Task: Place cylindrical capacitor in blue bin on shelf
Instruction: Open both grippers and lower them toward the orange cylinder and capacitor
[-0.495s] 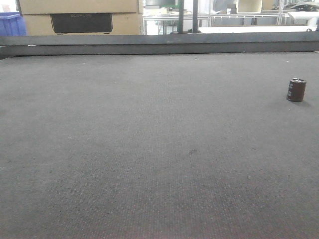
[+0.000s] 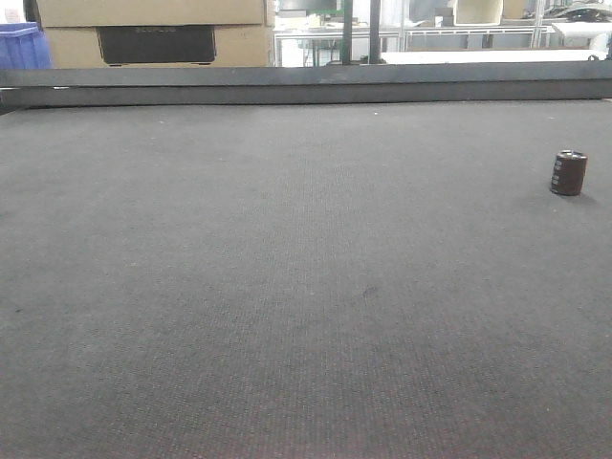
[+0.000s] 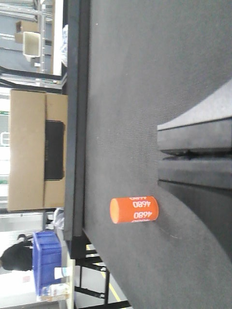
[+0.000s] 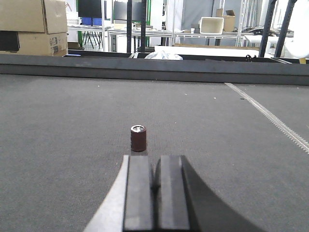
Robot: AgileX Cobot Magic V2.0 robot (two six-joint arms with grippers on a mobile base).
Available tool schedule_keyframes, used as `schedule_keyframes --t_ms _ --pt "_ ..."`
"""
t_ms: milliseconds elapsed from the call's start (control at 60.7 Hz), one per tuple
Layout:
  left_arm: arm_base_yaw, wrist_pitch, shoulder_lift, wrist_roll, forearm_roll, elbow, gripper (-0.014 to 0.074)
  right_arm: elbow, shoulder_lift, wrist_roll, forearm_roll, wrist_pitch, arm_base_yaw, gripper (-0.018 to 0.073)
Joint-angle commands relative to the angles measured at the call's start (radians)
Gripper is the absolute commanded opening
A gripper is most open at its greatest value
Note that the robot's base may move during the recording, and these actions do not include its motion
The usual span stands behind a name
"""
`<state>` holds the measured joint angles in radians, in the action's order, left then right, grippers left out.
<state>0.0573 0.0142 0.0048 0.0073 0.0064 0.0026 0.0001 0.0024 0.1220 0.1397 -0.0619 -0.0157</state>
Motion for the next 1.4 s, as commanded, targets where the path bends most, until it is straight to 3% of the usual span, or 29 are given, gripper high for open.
schedule_keyframes --t_ms 0,280,412,511,692,808,841,923,1038,1088,1220,1385 --pt "0.008 -0.04 -0.005 0.0 -0.006 -0.003 -0.0111 0.0 -0.002 0.004 0.001 0.02 0.001 -0.0162" --pt "0.008 -0.197 -0.005 0.0 -0.006 -0.003 -0.0111 0.0 -0.002 0.004 0.023 0.176 0.001 -0.0162" --pt "0.008 -0.174 -0.005 0.0 -0.006 -0.038 -0.0111 0.0 -0.002 0.004 0.041 0.192 0.001 -0.0162" --pt "0.008 -0.08 0.022 0.0 -0.006 -0.155 -0.0111 -0.076 -0.002 0.004 0.078 0.129 0.001 -0.0162" --pt "0.008 0.206 0.175 0.0 0.047 -0.454 -0.0104 -0.375 0.024 0.004 0.078 -0.134 0.001 -0.0162" --pt "0.008 0.282 0.283 0.0 0.064 -0.593 -0.0004 -0.527 0.142 0.004 0.078 -0.239 0.001 -0.0148" --pt "0.008 0.299 0.317 0.0 0.064 -0.63 0.005 -0.567 0.187 0.004 0.078 -0.248 0.001 -0.0108" --pt "0.021 0.309 0.377 0.0 0.066 -0.691 0.0217 -0.652 0.298 0.004 0.078 -0.26 0.001 0.009" --pt "0.04 0.285 0.438 0.0 0.066 -0.718 0.0385 -0.722 0.452 0.004 0.078 -0.261 0.001 0.0491" --pt "0.051 0.282 0.455 0.0 0.057 -0.718 0.0424 -0.733 0.506 0.004 0.078 -0.256 0.001 0.058" --pt "0.079 0.286 0.489 0.0 -0.016 -0.716 0.0511 -0.738 0.626 0.004 0.078 -0.211 0.001 0.0547" --pt "0.095 0.294 0.503 -0.013 -0.076 -0.716 0.0538 -0.72 0.777 0.004 0.076 -0.154 0.001 0.0547"
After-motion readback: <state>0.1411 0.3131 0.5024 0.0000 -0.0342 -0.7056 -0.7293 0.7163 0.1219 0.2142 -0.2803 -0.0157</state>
